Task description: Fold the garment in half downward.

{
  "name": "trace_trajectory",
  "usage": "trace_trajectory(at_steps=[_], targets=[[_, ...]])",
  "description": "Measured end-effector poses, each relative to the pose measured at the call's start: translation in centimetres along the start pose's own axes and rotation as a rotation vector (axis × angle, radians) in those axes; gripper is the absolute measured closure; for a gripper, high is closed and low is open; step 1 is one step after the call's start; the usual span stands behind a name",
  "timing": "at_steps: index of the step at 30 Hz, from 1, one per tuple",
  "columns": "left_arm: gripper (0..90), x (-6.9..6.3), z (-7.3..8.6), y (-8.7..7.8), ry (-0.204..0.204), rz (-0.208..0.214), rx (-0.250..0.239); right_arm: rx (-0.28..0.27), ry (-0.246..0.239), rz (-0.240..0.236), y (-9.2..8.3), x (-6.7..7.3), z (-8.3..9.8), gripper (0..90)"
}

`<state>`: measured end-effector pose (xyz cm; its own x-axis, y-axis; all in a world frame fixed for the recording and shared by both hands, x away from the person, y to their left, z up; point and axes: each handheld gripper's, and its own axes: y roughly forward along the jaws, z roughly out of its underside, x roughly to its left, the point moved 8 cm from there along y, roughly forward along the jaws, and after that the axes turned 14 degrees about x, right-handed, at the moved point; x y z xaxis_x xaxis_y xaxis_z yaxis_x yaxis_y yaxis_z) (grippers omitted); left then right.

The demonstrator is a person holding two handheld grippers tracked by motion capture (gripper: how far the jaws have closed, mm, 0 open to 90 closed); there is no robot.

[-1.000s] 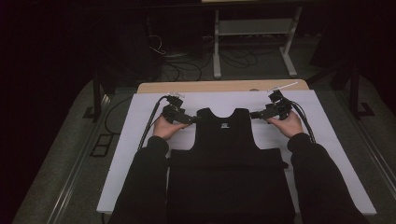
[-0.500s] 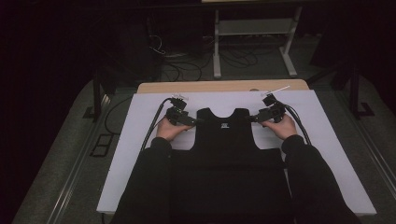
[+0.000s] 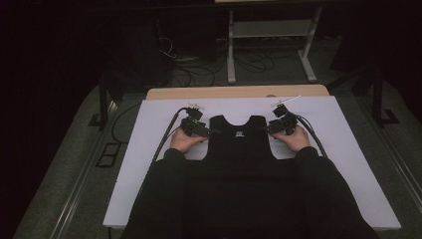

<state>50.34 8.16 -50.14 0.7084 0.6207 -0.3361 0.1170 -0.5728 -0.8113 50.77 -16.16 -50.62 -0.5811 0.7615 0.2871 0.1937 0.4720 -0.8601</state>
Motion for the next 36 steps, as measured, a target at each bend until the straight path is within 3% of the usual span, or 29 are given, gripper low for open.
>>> trace_trajectory(at_steps=[8,15,19,21,24,32,36], targets=[[10.9,0.0,-0.1,0.2,0.008,-0.002,-0.004,-0.017,-0.005,-0.006,0.3,0.5,-0.3,28.0],[15.0,-0.2,-0.3,0.4,0.013,-0.004,-0.014,-0.021,-0.039,-0.004,0.5,1.2,-0.3,39.3],[20.9,-0.5,-0.3,0.6,0.022,-0.015,-0.009,-0.016,-0.048,0.020,0.6,1.4,-0.3,44.5],[26.4,-0.6,-0.4,0.6,0.032,-0.036,-0.003,-0.014,-0.062,0.039,0.7,1.5,-0.3,48.5],[34.6,-0.9,-0.4,0.8,0.032,-0.028,-0.006,-0.011,-0.070,0.056,0.7,1.7,-0.3,53.8],[57.1,-1.7,-0.4,1.4,0.072,-0.055,-0.024,-0.002,-0.079,0.028,1.0,2.6,-0.2,64.6],[68.4,-2.2,-0.4,1.8,0.099,-0.098,-0.021,0.004,-0.063,-0.001,1.1,2.9,-0.1,74.7]])
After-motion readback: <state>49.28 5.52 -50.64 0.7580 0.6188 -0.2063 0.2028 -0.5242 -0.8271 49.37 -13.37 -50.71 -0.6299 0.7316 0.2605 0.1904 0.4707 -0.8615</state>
